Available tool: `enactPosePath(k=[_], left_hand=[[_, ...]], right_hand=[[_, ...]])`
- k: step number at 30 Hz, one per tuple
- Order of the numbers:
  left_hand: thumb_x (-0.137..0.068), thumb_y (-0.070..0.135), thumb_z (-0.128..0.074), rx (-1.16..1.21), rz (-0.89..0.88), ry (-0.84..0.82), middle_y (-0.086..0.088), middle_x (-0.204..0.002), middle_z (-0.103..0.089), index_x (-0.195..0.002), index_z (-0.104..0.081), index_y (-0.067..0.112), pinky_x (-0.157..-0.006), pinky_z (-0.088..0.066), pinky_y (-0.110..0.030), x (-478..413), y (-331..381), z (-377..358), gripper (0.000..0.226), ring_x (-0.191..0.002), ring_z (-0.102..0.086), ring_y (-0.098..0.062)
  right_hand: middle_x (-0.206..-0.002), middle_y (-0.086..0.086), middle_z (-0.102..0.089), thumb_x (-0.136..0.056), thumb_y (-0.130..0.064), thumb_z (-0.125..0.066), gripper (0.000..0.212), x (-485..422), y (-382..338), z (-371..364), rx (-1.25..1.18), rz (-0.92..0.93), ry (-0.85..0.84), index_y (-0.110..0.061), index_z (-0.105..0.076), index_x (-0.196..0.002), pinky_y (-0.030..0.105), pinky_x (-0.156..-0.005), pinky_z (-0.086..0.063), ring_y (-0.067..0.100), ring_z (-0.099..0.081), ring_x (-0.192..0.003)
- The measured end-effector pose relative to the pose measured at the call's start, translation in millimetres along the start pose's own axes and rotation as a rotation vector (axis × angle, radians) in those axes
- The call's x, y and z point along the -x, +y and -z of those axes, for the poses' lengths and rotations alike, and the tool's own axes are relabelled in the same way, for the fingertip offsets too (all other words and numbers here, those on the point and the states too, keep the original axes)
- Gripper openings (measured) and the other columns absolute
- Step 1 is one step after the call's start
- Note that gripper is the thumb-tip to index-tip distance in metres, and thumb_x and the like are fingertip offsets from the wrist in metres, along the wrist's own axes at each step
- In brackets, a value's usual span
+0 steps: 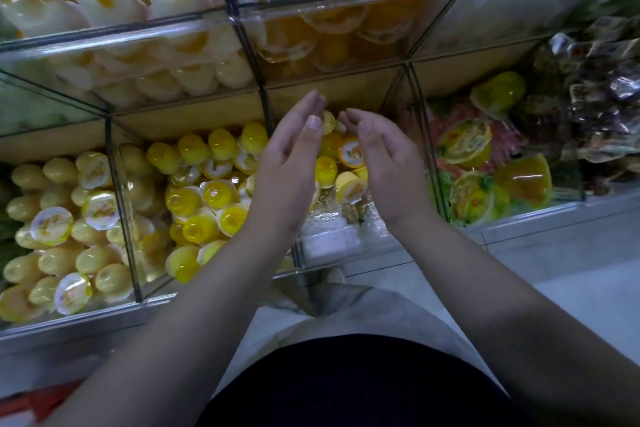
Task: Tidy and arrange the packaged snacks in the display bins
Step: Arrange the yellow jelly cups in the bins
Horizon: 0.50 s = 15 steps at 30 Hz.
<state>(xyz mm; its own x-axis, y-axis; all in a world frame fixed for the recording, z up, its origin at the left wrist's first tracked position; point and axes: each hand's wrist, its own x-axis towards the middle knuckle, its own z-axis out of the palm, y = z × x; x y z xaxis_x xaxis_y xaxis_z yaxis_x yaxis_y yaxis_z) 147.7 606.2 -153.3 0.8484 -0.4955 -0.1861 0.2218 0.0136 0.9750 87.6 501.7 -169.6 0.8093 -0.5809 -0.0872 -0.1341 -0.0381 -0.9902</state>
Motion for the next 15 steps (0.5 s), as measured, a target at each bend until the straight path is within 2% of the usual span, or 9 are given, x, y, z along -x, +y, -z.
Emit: enactPosePath(k=[2, 4, 6, 8, 12, 15], left_hand=[[-0.096, 0.035, -0.046, -0.008, 0.033, 0.001, 0.018, -0.127, -0.058, -0.127, -0.051, 0.035, -0.110, -0.040, -0.032, 2, -7, -9, 0.032, -0.126, -0.050, 0.001], [-0.101, 0.033, -0.044, -0.013, 0.096, -0.007, 0.022, -0.126, -0.058, -0.127, -0.052, 0.037, -0.110, -0.041, -0.037, 4, -16, -17, 0.028, -0.127, -0.050, 0.001], [-0.098, 0.039, -0.044, -0.015, 0.161, -0.015, 0.023, -0.129, -0.056, -0.125, -0.052, 0.041, -0.107, -0.043, -0.040, 5, -26, -25, 0.028, -0.127, -0.049, -0.001], [-0.100, 0.038, -0.043, -0.003, 0.222, -0.024, 0.022, -0.130, -0.056, -0.124, -0.052, 0.041, -0.105, -0.043, -0.042, 5, -35, -34, 0.025, -0.127, -0.049, -0.004], [-0.102, 0.036, -0.041, 0.015, 0.306, -0.027, 0.017, -0.134, -0.055, -0.131, -0.052, 0.035, -0.106, -0.043, -0.043, 3, -53, -49, 0.030, -0.128, -0.048, -0.005], [-0.098, 0.044, -0.045, -0.011, 0.358, -0.031, 0.017, -0.137, -0.055, -0.133, -0.053, 0.033, -0.108, -0.040, -0.045, -1, -70, -57, 0.038, -0.129, -0.048, -0.006]], right_hand=[[-0.116, -0.005, -0.064, -0.099, -0.028, -0.046, 0.035, 1, 7, 11, 0.013, -0.030, -0.028, -0.010, -0.060, -0.125, 0.017, -0.097, -0.045, 0.002, -0.058, -0.113], [-0.126, -0.002, -0.061, -0.102, -0.024, -0.046, 0.034, 1, 16, 22, 0.051, -0.077, -0.064, -0.009, -0.057, -0.131, 0.018, -0.100, -0.043, 0.004, -0.055, -0.119], [-0.131, -0.003, -0.059, -0.102, -0.025, -0.046, 0.035, 3, 24, 30, 0.094, -0.121, -0.091, -0.012, -0.055, -0.133, 0.012, -0.098, -0.042, 0.003, -0.053, -0.121], [-0.124, -0.009, -0.059, -0.102, -0.027, -0.047, 0.034, 5, 33, 38, 0.110, -0.170, -0.095, -0.014, -0.056, -0.132, 0.004, -0.090, -0.040, -0.005, -0.054, -0.112], [-0.108, -0.021, -0.057, -0.101, -0.028, -0.047, 0.031, 8, 50, 52, 0.146, -0.242, -0.053, -0.017, -0.057, -0.129, -0.003, -0.077, -0.036, -0.024, -0.050, -0.091], [-0.112, -0.016, -0.053, -0.102, -0.030, -0.046, 0.035, 7, 58, 60, 0.221, -0.307, -0.042, -0.015, -0.055, -0.132, -0.008, -0.070, -0.032, -0.015, -0.050, -0.092]])
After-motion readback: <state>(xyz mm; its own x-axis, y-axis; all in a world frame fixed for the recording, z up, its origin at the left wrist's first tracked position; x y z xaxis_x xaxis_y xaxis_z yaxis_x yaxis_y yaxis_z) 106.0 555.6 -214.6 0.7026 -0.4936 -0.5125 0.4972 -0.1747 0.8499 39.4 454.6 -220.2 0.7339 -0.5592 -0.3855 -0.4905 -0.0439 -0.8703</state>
